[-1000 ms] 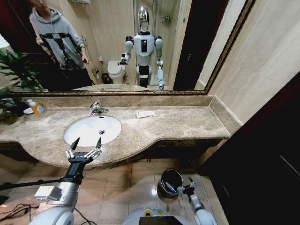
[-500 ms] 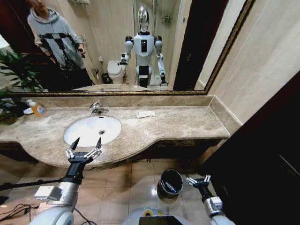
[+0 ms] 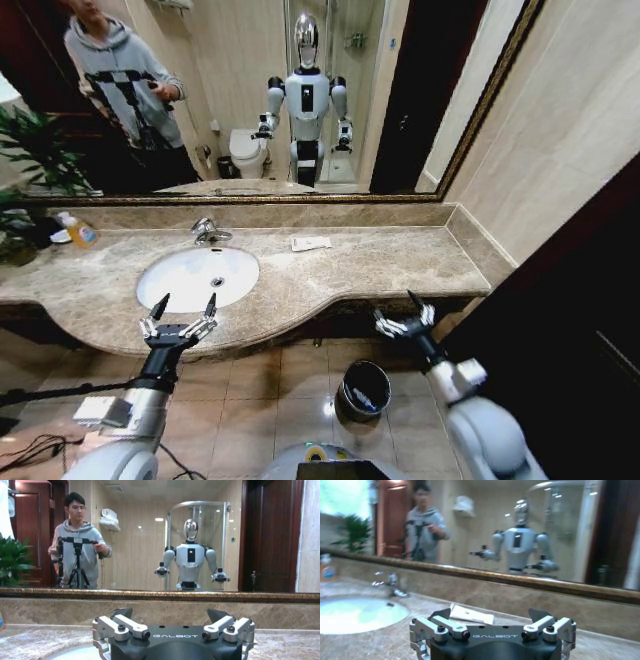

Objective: Pick up the trash from the sink and place it in the trash bin.

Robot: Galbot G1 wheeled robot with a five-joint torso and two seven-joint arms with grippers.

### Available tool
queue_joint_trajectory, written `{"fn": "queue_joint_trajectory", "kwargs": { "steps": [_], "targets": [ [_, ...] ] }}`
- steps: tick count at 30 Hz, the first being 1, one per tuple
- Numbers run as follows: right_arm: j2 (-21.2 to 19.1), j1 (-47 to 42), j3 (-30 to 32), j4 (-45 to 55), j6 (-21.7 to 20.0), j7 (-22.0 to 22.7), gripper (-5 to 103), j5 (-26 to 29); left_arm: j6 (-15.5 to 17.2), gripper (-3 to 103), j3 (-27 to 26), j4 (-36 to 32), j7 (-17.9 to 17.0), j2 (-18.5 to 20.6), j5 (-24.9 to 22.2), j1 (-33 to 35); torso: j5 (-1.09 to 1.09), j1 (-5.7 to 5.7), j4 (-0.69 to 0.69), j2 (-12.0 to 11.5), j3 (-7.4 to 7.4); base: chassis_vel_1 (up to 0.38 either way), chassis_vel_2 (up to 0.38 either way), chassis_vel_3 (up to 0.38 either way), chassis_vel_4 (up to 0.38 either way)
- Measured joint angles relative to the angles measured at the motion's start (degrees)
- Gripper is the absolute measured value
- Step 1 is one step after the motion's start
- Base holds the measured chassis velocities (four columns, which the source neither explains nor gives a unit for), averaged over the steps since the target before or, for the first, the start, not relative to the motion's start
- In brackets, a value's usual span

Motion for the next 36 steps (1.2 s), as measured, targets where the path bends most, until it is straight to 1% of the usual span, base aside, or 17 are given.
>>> {"fn": "queue_joint_trajectory", "kwargs": {
  "steps": [2, 3, 5, 7, 8, 9, 12, 13, 17, 19, 22, 24, 27, 30, 31, 35, 36],
  "targets": [
    [-3.94, 5.46, -1.99, -3.48, -1.55, -0.20, 100, 2.23, 0.00, 100, 0.00, 0.00, 0.01, 0.00, 0.00, 0.00, 0.01, 0.00, -0.01, 0.00, 0.00, 0.000, 0.000, 0.000, 0.000],
    [-3.94, 5.46, -1.99, -3.48, -1.55, -0.20, 100, 2.23, 0.00, 100, 0.00, 0.00, 0.01, 0.00, 0.00, 0.00, 0.01, 0.00, -0.01, 0.00, 0.00, 0.000, 0.000, 0.000, 0.000],
    [-6.26, 9.74, -4.09, -6.32, -2.26, -0.20, 100, 3.75, 0.00, 100, 0.00, 0.00, 0.00, 0.00, -0.01, 0.00, 0.01, 0.00, -0.01, 0.00, 0.00, 0.000, 0.000, 0.000, 0.000],
    [-8.31, 16.70, -8.22, -10.26, -3.41, 0.44, 100, 5.52, 0.00, 100, 0.00, 0.00, 0.00, 0.00, 0.00, 0.00, -0.01, 0.00, -0.01, 0.00, 0.00, 0.000, 0.000, 0.000, 0.000],
    [-8.77, 19.95, -10.47, -11.84, -3.96, 0.77, 100, 6.05, 0.00, 100, 0.00, -0.01, 0.01, 0.00, 0.00, 0.00, 0.01, 0.00, -0.01, 0.00, 0.01, 0.000, 0.000, 0.000, 0.000],
    [-8.77, 19.95, -10.47, -11.84, -3.96, 0.77, 100, 6.05, 0.00, 100, 0.00, -0.01, 0.01, 0.00, 0.00, 0.00, 0.01, 0.00, -0.01, 0.00, 0.01, 0.000, 0.000, 0.000, 0.000],
    [-8.31, 31.28, -19.05, -18.67, -5.53, 1.14, 100, 6.60, 0.00, 100, 0.00, 0.00, 0.00, 0.00, -0.01, -0.01, -0.02, 0.01, 0.01, -0.01, 0.01, 0.000, 0.000, 0.000, 0.000],
    [-8.31, 31.28, -19.05, -18.67, -5.53, 1.14, 100, 6.60, 0.00, 100, 0.00, 0.00, 0.00, 0.00, -0.01, -0.01, -0.02, 0.01, 0.01, -0.01, 0.01, 0.000, 0.000, 0.000, 0.000],
    [-2.91, 43.63, -26.58, -27.63, -9.03, 2.58, 100, 5.96, 0.00, 100, 0.00, 0.00, 0.03, 0.00, 0.00, 0.00, -0.01, 0.01, 0.00, -0.01, 0.00, 0.000, 0.000, 0.000, 0.000],
    [-1.73, 46.18, -28.02, -29.68, -9.54, 2.80, 100, 5.46, 0.00, 100, 0.00, 0.00, 0.01, 0.00, 0.00, 0.00, -0.01, 0.01, 0.00, -0.01, 0.01, 0.000, 0.000, 0.000, 0.000],
    [0.11, 50.48, -30.67, -34.41, -9.06, 2.92, 100, 4.06, 0.00, 100, 0.00, 0.00, 0.00, 0.00, 0.00, 0.00, -0.04, 0.01, 0.00, -0.01, 0.00, 0.000, 0.000, 0.000, 0.000],
    [2.27, 54.15, -32.86, -41.04, -6.76, 3.16, 100, 1.58, 0.00, 100, -0.01, 0.00, -0.01, 0.00, 0.00, 0.00, -0.01, 0.01, 0.01, -0.01, 0.01, 0.000, 0.000, 0.000, 0.000],
    [3.70, 56.16, -33.80, -44.91, -5.96, 3.89, 100, 0.73, 0.00, 100, 0.00, 0.00, -0.01, 0.00, 0.00, 0.00, -0.01, 0.01, 0.00, -0.01, 0.00, 0.000, 0.000, 0.000, 0.000],
    [7.34, 59.71, -34.90, -52.37, -5.08, 5.85, 100, 0.14, 0.00, 100, -0.01, 0.00, -0.01, 0.00, 0.00, 0.00, -0.02, 0.00, -0.01, -0.01, 0.00, 0.000, 0.000, 0.000, 0.000],
    [7.34, 59.71, -34.90, -52.37, -5.08, 5.85, 100, 0.14, 0.00, 100, -0.01, 0.00, -0.01, 0.00, 0.00, 0.00, -0.02, 0.00, -0.01, -0.01, 0.00, 0.000, 0.000, 0.000, 0.000],
    [11.74, 62.33, -34.82, -58.21, -5.17, 7.68, 100, 0.89, 0.00, 100, 0.00, 0.00, 0.00, 0.00, 0.00, 0.00, -0.02, 0.00, 0.00, -0.01, 0.00, 0.000, 0.000, 0.000, 0.000],
    [13.68, 63.56, -34.53, -60.89, -5.30, 8.09, 100, 1.39, 0.00, 100, 0.00, 0.00, 0.01, 0.00, 0.00, 0.00, -0.02, 0.00, 0.00, -0.01, 0.00, 0.000, 0.000, 0.000, 0.000]
  ]
}}
